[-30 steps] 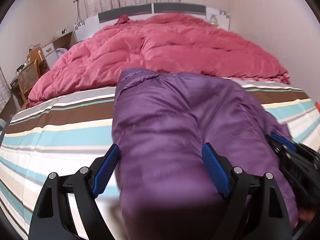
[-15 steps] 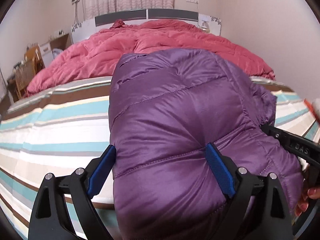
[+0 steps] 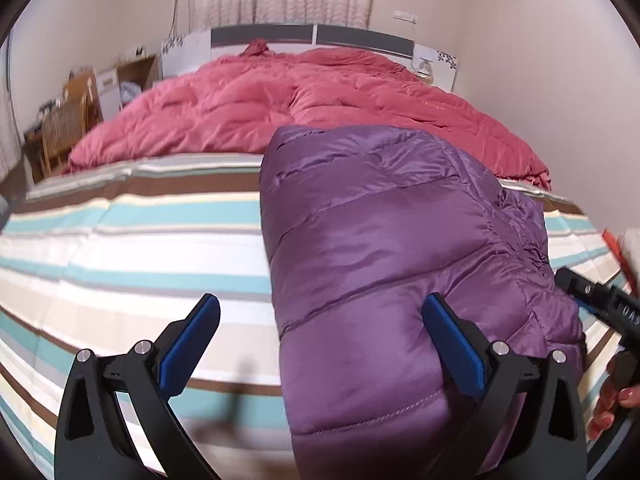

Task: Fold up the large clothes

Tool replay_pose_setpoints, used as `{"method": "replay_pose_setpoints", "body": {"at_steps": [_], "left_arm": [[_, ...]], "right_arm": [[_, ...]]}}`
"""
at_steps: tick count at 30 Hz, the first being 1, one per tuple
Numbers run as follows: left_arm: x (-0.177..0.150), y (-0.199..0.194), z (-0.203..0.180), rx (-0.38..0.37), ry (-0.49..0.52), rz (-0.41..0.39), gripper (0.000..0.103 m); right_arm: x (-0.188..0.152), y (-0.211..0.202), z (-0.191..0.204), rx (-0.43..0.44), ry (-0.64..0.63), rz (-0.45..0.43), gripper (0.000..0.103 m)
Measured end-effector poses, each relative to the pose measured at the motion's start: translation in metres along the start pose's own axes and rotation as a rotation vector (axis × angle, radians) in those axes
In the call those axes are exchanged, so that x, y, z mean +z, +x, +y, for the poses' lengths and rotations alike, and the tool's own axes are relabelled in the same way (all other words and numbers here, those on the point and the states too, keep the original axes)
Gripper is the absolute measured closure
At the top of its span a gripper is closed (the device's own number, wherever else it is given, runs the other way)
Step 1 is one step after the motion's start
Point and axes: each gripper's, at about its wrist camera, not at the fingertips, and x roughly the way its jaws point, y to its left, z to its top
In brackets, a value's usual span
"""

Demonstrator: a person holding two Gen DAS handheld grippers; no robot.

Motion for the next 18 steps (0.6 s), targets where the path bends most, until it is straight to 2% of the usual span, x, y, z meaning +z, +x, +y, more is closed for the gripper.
{"method": "replay_pose_setpoints", "body": {"at_steps": [3,6,9,12,18], "left_arm": [[0.000,0.003,0.007,-0.040,-0.035,0.031,0.002],[0.001,0.013,0.012,-0.121,-0.050,0.107,0.002],[0.005,0.020,0.013,-0.159,-0.028,0.153,0.002],[0.008,0.028,0.012,-0.181,-0.010,0.191,0.002],[0.011,0.037,0.010,-0.199,0.017,0.220,0.002]], "right_arm": [[0.003,0.005,-0.007,0.019,0.027,0.024,0.040],[0.006,0.016,-0.015,0.049,0.075,0.088,0.039],[0.008,0.035,-0.028,0.105,0.139,0.172,0.039],[0.007,0.049,-0.031,0.139,0.168,0.224,0.040],[0.007,0.060,-0.025,0.147,0.135,0.257,0.040]]}}
